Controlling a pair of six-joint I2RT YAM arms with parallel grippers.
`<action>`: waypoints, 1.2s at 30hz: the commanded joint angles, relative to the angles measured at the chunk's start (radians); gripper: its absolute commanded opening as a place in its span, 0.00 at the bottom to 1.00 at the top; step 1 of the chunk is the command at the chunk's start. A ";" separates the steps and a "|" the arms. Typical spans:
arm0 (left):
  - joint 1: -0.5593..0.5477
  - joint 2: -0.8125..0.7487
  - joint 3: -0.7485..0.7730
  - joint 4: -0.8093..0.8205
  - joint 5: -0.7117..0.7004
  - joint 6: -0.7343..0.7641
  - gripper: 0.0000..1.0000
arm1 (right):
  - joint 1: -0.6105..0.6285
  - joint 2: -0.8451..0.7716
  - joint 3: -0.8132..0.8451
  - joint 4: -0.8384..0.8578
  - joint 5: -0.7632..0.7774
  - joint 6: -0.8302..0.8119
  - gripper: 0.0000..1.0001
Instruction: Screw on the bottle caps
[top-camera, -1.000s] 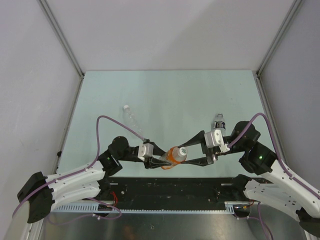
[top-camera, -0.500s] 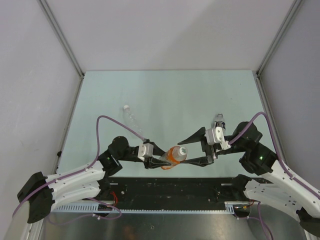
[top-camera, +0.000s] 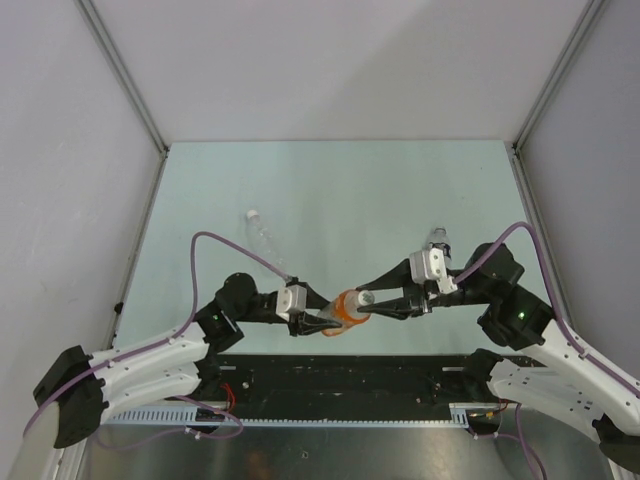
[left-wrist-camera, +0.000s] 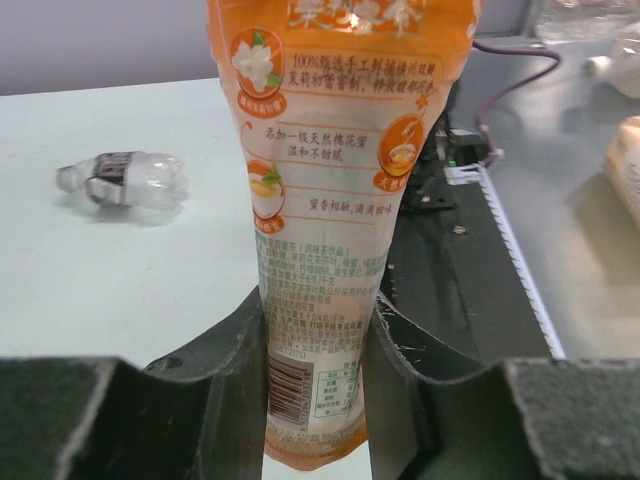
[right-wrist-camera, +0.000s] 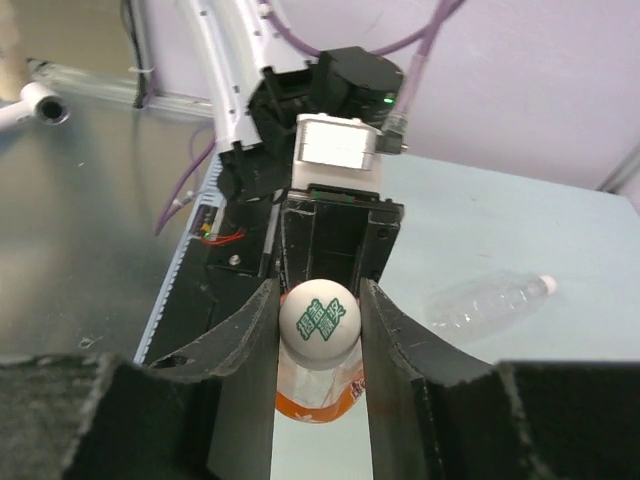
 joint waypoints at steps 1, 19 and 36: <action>0.005 -0.048 0.054 0.030 -0.208 -0.003 0.00 | 0.015 0.022 0.002 0.014 0.169 0.109 0.06; -0.218 0.299 0.273 0.029 -1.369 0.043 0.00 | 0.196 0.550 -0.001 0.214 1.688 1.066 0.00; -0.171 0.421 0.360 -0.370 -1.141 -0.354 0.00 | -0.061 0.319 0.059 0.043 1.335 0.795 0.99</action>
